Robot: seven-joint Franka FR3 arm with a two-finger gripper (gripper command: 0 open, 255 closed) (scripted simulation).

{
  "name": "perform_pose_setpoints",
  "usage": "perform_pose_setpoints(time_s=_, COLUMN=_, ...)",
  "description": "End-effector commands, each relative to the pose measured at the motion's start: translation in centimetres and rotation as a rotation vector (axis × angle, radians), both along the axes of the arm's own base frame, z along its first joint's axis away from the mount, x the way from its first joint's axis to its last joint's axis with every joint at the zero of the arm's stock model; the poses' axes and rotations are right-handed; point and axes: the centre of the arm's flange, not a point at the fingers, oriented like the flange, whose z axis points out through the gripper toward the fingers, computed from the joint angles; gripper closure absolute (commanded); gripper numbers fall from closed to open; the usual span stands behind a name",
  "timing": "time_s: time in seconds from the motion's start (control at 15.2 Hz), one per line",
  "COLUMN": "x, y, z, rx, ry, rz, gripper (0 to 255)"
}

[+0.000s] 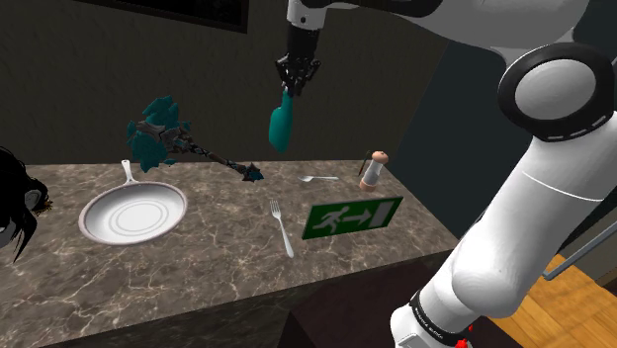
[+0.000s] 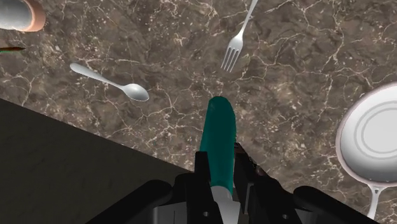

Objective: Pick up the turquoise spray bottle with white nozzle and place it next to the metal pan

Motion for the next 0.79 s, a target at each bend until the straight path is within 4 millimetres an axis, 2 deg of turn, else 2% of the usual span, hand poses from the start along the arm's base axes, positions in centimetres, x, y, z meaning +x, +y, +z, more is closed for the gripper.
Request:
perform_pose_setpoints(time_s=0.0, x=0.8, y=2.4, z=-1.2, rx=0.000, ry=-0.001, rz=-0.001, gripper=255)
perform_pose_setpoints(time_s=0.73, x=4.6, y=14.9, z=-7.4, rx=0.000, ry=-0.001, rz=-0.001, gripper=255)
